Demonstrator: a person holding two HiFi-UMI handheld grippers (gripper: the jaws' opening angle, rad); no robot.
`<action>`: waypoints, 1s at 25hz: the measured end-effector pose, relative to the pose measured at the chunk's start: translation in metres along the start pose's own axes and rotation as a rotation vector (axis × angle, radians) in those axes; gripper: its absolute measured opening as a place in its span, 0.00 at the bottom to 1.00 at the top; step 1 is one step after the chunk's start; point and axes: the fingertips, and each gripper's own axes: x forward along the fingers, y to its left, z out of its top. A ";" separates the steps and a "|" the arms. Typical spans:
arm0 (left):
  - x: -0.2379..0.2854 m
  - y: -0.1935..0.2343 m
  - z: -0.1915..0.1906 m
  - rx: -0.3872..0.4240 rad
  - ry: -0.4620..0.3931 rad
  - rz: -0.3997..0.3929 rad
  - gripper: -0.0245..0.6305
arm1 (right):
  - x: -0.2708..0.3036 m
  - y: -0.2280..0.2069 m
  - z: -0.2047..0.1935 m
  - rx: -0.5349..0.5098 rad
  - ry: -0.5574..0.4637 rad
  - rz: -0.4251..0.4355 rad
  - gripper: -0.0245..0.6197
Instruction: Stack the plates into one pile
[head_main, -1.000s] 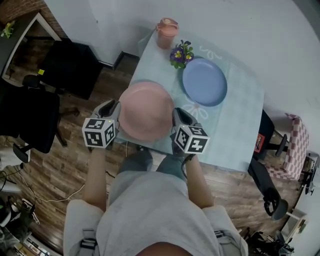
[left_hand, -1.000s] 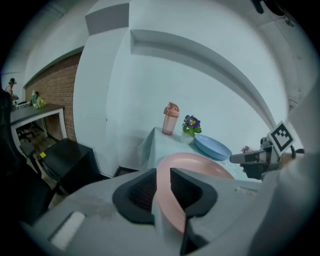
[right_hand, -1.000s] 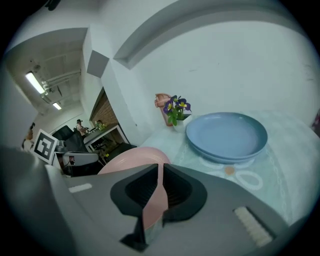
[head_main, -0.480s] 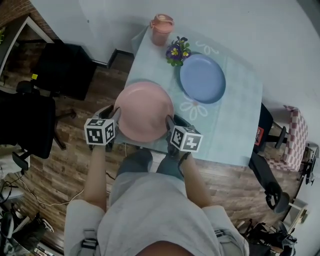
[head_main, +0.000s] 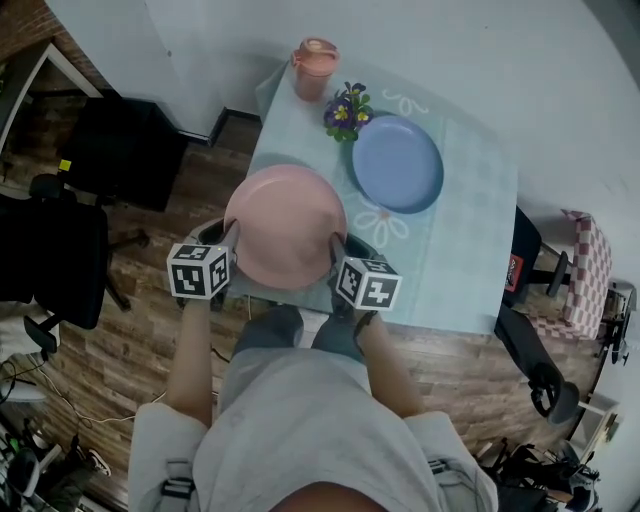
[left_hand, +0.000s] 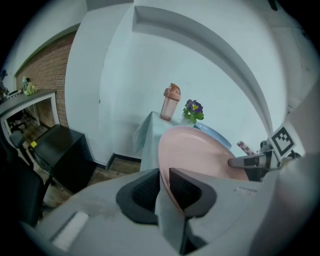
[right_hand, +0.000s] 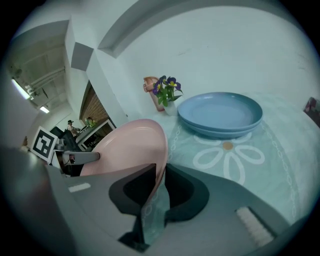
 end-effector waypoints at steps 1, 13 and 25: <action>-0.002 -0.003 0.009 0.013 -0.019 -0.003 0.14 | -0.003 0.001 0.008 -0.007 -0.021 -0.001 0.13; -0.022 -0.044 0.091 0.123 -0.198 -0.089 0.14 | -0.043 -0.006 0.065 0.007 -0.201 -0.019 0.13; -0.001 -0.126 0.154 0.180 -0.278 -0.222 0.12 | -0.110 -0.059 0.120 0.044 -0.360 -0.082 0.11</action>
